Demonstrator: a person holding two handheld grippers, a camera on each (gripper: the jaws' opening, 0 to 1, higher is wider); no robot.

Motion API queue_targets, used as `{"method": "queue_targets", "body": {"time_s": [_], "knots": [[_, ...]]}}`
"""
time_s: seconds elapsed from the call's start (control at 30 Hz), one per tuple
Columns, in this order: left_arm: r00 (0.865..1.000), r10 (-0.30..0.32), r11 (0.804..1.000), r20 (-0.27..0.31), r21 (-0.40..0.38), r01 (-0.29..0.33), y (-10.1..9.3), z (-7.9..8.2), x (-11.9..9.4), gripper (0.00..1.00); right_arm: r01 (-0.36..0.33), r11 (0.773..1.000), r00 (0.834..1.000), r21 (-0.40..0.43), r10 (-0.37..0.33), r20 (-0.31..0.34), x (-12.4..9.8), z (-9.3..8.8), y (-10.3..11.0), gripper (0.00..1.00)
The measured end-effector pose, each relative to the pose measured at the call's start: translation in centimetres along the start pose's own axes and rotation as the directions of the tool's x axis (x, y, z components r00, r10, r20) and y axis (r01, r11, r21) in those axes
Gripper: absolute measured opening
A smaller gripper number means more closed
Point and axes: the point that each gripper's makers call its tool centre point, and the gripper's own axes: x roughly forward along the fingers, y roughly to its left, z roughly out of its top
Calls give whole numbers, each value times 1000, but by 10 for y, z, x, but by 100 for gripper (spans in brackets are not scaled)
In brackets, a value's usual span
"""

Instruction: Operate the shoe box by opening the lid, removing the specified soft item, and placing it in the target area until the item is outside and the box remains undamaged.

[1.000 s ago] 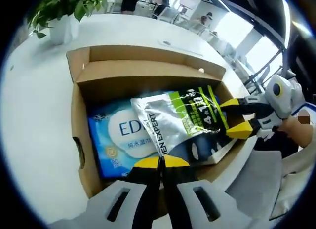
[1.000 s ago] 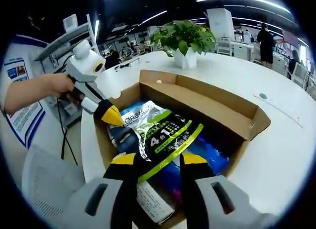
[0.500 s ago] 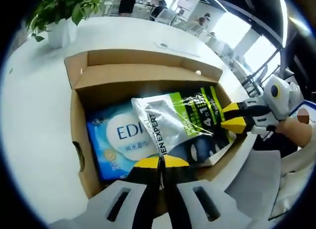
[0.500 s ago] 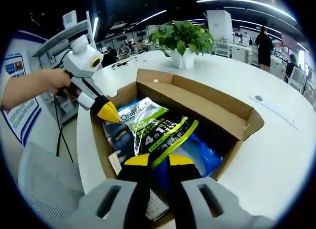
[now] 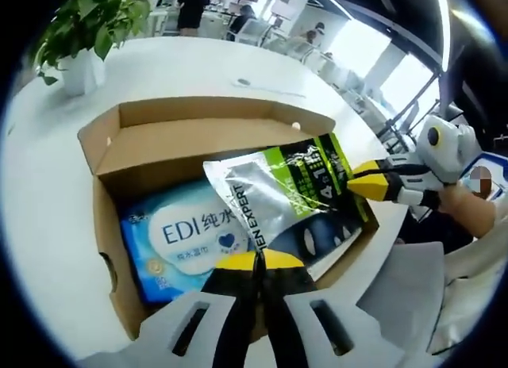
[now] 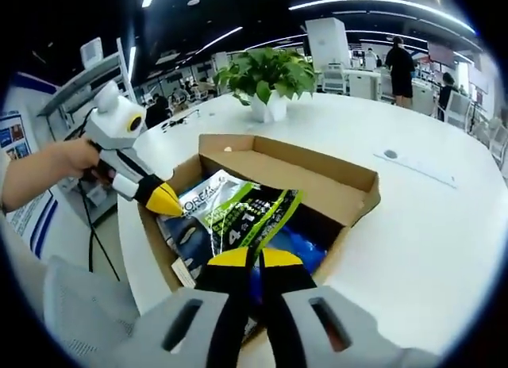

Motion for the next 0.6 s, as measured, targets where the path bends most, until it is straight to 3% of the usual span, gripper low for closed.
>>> {"method": "queue_targets", "body": {"time_s": [0.27,0.6], "knots": [[999,-15,1000,34,19,15,-17,16,1,0,33,997,999,67,-35,23,-17,4,-13,0],[999,-42,998,34,44,40,-44,29,11,0,81,991,996,111,-85,31,-36,4,-36,0]]}}
